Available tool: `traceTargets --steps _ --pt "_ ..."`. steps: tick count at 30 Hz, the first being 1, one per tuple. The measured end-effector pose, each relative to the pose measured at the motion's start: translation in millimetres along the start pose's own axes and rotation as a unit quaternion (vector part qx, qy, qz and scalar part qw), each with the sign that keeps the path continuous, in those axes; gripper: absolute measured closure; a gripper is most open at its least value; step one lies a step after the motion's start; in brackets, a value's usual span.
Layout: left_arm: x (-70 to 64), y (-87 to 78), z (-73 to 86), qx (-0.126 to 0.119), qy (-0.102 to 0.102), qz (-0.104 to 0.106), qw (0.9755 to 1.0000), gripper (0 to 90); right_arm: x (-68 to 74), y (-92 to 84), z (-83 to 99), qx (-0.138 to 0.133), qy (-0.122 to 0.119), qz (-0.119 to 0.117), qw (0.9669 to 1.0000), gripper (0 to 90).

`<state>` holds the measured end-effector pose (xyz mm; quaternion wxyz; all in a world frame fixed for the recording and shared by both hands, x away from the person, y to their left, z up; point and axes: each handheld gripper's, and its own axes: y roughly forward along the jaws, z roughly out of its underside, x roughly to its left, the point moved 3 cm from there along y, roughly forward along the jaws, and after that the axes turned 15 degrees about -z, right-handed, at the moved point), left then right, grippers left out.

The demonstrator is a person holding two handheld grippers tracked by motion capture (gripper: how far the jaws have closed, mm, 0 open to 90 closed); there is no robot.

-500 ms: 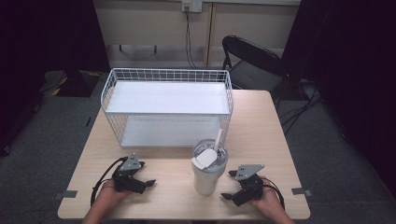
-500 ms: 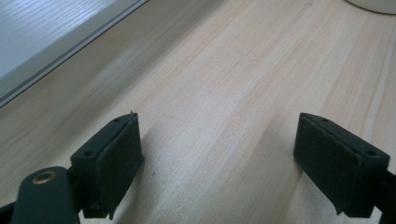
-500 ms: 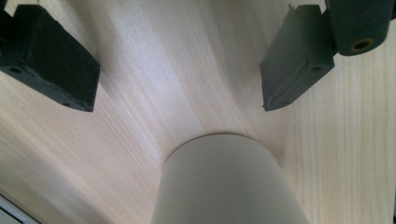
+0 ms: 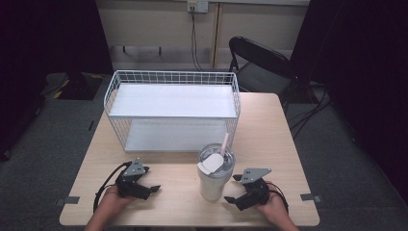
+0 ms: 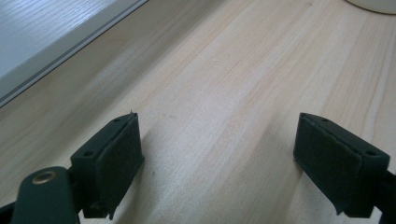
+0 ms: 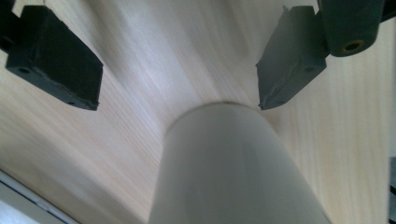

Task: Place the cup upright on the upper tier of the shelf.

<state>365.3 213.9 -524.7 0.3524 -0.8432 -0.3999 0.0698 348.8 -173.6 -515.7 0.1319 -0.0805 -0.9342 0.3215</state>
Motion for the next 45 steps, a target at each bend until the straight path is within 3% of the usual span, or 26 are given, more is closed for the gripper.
traceTargets --steps 7,14,25,33,45 --pt "0.0 -0.1 0.0 0.0 0.0 0.0 1.0 14.8 9.4 -1.6 -9.6 -0.003 -0.013 -0.015 0.9998 14.0" --pt "0.0 0.0 0.0 0.0 0.0 0.0 1.0 14.8 12.9 -7.0 -20.8 -0.042 -0.009 -0.033 0.9985 14.1" --pt "0.0 0.0 0.0 0.0 0.0 0.0 1.0 14.8 15.0 -9.8 -32.7 -0.051 -0.024 -0.029 0.998 13.8" --pt "-0.1 0.0 0.0 0.0 -0.001 0.0 1.0 14.8 15.2 -14.3 -42.8 -0.083 -0.024 -0.036 0.9956 13.7" --pt "0.0 0.0 0.0 0.0 0.0 0.0 1.0 14.8 18.2 -13.7 -51.5 -0.101 -0.032 -0.045 0.9933 13.4"
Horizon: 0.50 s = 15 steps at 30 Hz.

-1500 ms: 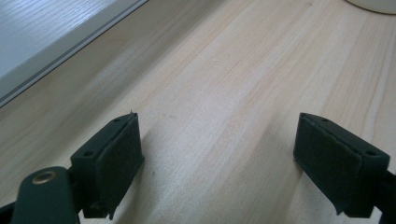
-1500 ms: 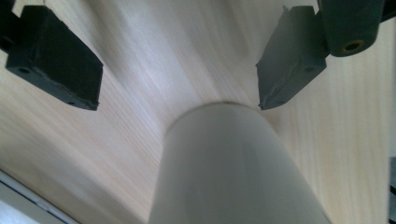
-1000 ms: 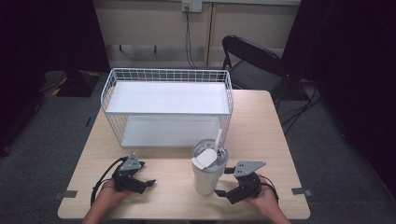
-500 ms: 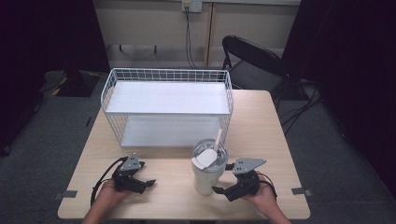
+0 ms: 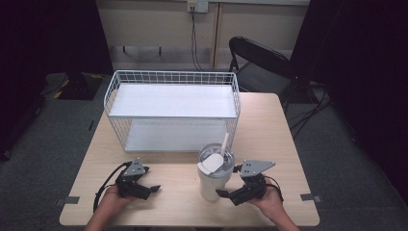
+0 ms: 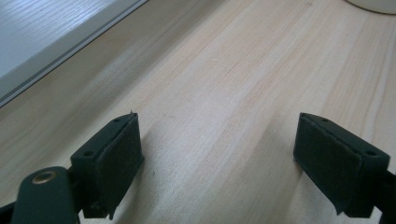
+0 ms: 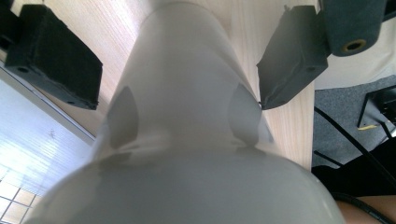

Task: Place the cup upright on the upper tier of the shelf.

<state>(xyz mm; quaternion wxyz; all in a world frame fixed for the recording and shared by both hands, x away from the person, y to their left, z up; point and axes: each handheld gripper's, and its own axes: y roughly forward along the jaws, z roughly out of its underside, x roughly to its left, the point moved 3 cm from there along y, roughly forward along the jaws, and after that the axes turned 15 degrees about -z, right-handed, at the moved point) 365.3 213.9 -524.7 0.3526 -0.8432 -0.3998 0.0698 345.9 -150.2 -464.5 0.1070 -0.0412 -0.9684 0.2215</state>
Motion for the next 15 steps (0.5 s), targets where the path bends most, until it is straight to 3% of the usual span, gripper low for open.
traceTargets --steps 15 --pt "0.0 0.0 0.0 0.0 0.0 0.0 1.0 14.8 -1.1 9.6 -7.9 -0.025 0.0 -0.007 0.9997 10.1"
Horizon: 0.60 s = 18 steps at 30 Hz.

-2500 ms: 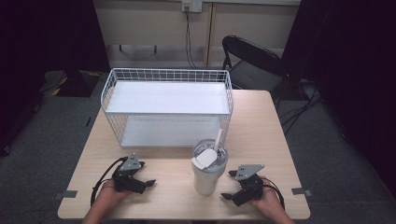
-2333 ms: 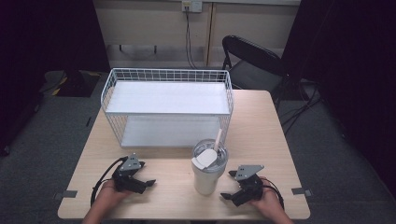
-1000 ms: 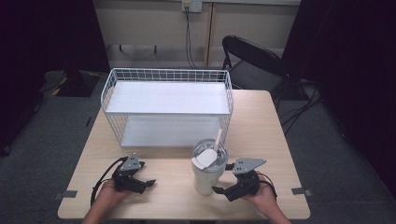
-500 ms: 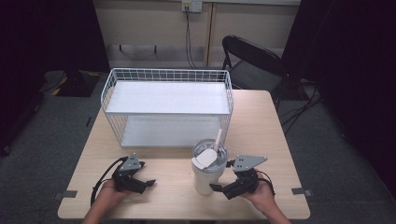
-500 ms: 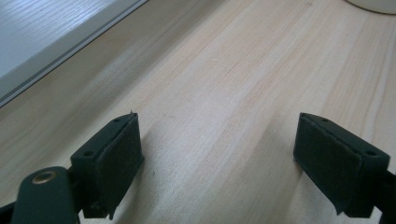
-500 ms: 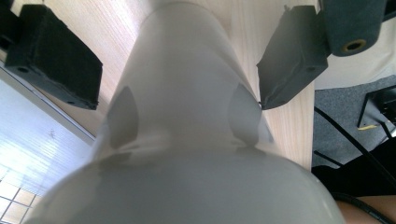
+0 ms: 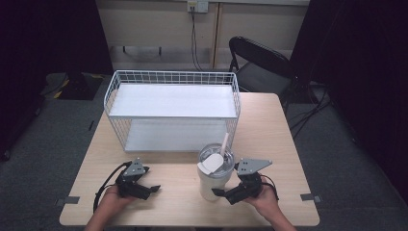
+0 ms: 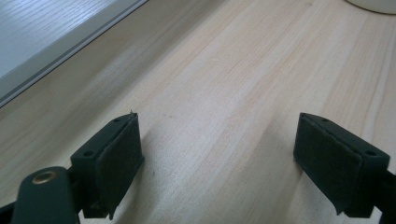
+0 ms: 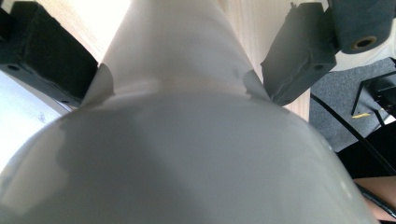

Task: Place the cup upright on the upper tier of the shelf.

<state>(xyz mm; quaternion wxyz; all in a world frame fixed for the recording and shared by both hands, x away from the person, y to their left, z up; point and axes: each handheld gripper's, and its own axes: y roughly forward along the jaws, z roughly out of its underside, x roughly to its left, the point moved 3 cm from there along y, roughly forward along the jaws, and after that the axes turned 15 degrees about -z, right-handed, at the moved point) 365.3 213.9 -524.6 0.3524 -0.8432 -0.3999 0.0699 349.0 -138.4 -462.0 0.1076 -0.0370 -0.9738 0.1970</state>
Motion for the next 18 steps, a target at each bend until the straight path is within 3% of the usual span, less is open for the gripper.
traceTargets --steps 18 --pt "0.0 0.0 0.0 0.0 0.0 0.0 1.0 14.8 -0.6 7.4 -4.6 -0.025 -0.009 0.008 0.9996 8.6"
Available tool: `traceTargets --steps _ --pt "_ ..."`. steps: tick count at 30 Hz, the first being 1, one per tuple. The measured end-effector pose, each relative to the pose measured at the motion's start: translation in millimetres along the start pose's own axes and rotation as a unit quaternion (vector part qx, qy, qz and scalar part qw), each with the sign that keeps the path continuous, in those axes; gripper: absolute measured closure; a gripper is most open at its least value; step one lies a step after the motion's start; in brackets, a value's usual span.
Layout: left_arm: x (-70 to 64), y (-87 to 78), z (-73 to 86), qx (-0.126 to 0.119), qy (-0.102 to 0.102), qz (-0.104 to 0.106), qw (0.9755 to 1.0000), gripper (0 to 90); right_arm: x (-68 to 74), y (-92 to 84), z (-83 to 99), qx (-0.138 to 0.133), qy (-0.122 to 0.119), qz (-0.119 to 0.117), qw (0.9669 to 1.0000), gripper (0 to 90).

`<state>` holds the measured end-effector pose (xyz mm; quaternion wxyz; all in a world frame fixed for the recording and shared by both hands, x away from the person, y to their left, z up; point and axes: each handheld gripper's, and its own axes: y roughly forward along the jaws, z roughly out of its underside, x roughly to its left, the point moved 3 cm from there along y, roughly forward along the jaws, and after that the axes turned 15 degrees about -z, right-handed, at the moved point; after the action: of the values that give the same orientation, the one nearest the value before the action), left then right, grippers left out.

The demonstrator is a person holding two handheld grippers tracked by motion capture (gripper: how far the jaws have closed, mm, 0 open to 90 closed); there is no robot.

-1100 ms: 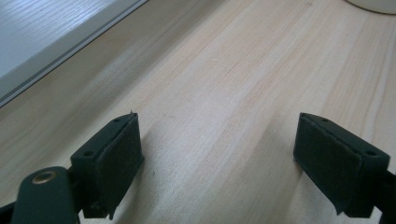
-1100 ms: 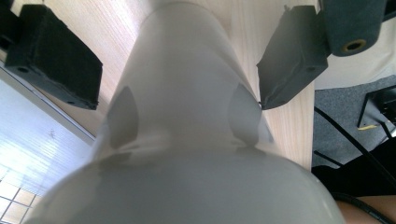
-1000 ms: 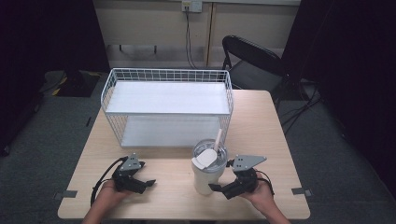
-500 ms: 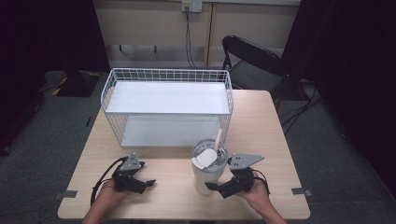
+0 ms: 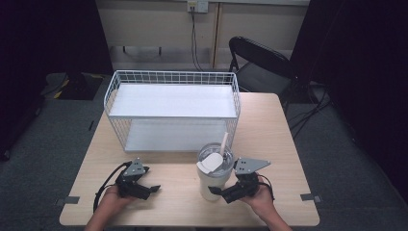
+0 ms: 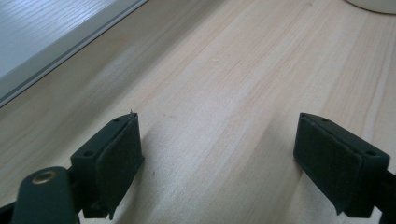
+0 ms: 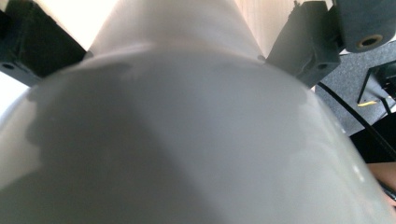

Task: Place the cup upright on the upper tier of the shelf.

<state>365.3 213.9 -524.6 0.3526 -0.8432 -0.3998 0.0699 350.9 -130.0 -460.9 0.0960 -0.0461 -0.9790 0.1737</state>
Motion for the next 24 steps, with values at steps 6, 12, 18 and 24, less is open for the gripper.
traceTargets --steps 6,12,18,24 --pt "0.0 0.0 0.0 0.0 0.0 0.0 1.0 14.8 0.5 3.0 -0.9 -0.011 -0.001 0.007 0.9999 8.6" --pt "0.0 0.0 0.0 0.0 0.0 0.0 1.0 14.8 0.0 3.4 -0.6 -0.016 0.0 0.01 0.9998 8.6" --pt "0.0 0.0 0.0 0.0 0.0 0.0 1.0 14.8 1.3 2.9 -0.6 -0.011 -0.005 0.008 0.9999 8.6" --pt "0.0 0.0 0.0 0.0 0.0 0.0 1.0 14.8 2.3 4.3 -0.5 -0.014 -0.016 0.011 0.9997 8.5"
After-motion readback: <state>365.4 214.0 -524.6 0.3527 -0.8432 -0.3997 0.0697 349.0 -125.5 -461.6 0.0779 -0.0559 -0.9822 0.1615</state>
